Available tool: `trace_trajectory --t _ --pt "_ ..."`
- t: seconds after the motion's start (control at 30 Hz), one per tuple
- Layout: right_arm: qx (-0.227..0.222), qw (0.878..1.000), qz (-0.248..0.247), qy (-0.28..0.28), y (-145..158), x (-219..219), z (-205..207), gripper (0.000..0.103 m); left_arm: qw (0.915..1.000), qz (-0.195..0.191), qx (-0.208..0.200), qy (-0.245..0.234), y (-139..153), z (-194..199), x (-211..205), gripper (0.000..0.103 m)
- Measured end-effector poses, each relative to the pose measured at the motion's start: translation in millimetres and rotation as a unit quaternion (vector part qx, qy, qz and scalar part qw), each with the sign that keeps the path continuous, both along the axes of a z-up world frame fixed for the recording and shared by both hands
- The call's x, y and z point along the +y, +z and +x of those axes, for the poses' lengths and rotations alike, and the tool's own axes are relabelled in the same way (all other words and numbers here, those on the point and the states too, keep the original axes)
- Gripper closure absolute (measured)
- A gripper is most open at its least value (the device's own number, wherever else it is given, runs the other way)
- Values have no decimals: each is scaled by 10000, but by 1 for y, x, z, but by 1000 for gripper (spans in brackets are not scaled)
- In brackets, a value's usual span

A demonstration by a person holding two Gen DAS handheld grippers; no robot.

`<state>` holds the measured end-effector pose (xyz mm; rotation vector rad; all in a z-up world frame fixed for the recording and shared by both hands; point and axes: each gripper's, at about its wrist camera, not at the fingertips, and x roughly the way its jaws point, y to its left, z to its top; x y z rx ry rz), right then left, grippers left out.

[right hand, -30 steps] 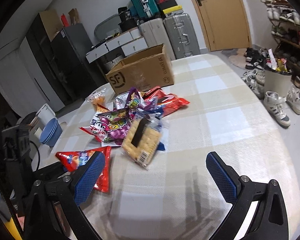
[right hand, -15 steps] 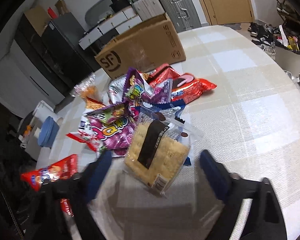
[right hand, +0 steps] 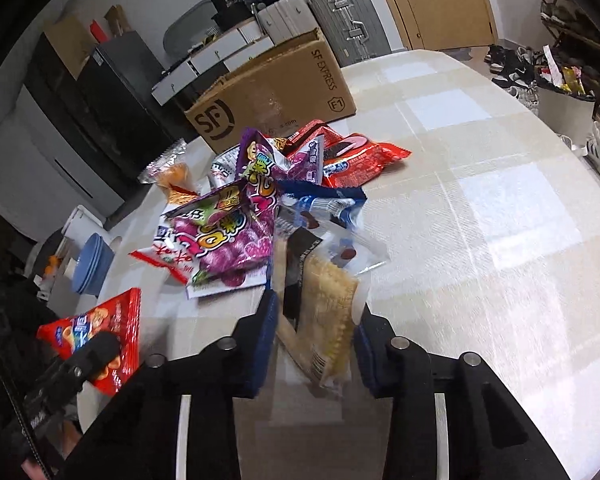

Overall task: Organize snacks
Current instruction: 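Grasp the cracker pack with the right gripper while the left gripper holds the red bag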

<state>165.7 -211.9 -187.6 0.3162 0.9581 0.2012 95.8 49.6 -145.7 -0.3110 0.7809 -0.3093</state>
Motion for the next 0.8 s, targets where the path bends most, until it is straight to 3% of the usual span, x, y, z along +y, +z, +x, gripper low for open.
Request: trace_trajectory --t 0.1,0.17,0.33,0.53,0.8 --pt "-74 9999 81 -6 2 -6 -11 68 10000 52 6 -1 0 -5 -2 60" --pt "-75 9996 266 59 0 -10 -14 78 10000 81 5 -17 -6 -7 -10 60" --pt "-72 9984 535 159 -4 -12 -17 79 9998 174 -64 -38 -4 -12 -15 60" --pt "-308 9950 887 326 4 -9 -24 89 9996 250 -103 -79 2 -17 -18 60" --pt "-463 9915 1167 352 11 -12 -33 90 9992 358 -158 -119 12 -27 -20 60"
